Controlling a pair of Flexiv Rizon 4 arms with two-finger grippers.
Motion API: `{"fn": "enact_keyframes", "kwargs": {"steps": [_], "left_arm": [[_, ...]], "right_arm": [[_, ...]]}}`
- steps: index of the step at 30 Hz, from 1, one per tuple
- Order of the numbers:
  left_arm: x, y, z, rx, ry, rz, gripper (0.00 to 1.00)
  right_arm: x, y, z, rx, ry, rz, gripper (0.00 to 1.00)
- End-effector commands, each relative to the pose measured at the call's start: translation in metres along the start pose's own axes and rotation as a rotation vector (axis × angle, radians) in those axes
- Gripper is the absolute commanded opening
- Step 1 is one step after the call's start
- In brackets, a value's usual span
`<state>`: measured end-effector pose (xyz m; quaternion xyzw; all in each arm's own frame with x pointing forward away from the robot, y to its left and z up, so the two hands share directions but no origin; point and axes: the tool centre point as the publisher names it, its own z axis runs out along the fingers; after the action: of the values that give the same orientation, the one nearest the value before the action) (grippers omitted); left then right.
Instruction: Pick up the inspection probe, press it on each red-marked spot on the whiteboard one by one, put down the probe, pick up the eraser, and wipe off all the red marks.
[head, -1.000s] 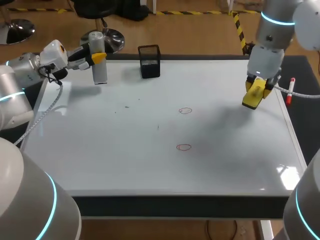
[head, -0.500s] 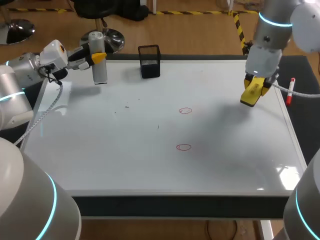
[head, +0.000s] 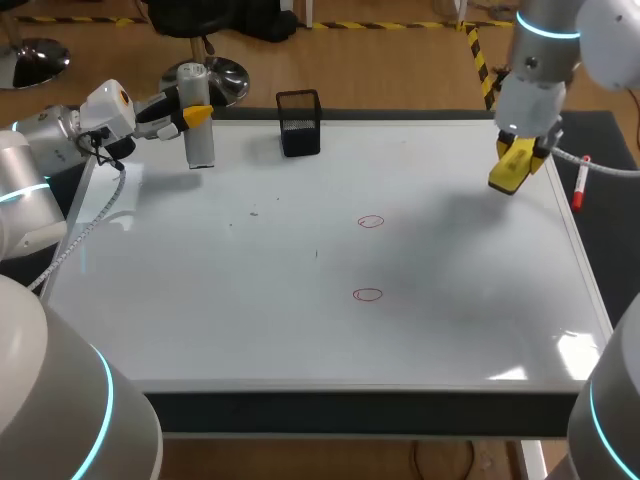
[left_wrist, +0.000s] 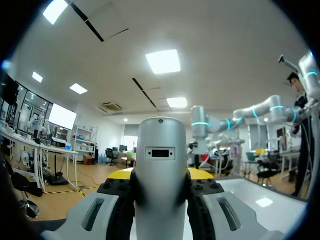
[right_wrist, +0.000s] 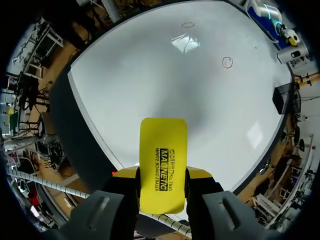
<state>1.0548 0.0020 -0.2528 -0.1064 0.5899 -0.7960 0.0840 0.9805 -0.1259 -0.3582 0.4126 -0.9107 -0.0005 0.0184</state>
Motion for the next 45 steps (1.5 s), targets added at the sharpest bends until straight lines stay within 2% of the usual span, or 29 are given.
{"fn": "enact_keyframes", "kwargs": {"steps": [1,18,24,45], "left_arm": [[-0.001,0.000,0.000,0.003,0.002,0.000,0.00],[-0.001,0.000,0.000,0.003,0.002,0.000,0.00],[-0.001,0.000,0.000,0.003,0.002,0.000,0.00],[-0.001,0.000,0.000,0.003,0.002,0.000,0.00]], "right_arm": [[-0.010,-0.022,0.004,-0.016,0.016,0.011,0.00],[-0.024,-0.054,0.019,-0.036,0.039,0.015,0.00],[-0.023,-0.060,0.013,-0.010,0.015,0.036,0.00],[-0.022,-0.059,0.010,-0.013,0.011,0.035,0.00]]}}
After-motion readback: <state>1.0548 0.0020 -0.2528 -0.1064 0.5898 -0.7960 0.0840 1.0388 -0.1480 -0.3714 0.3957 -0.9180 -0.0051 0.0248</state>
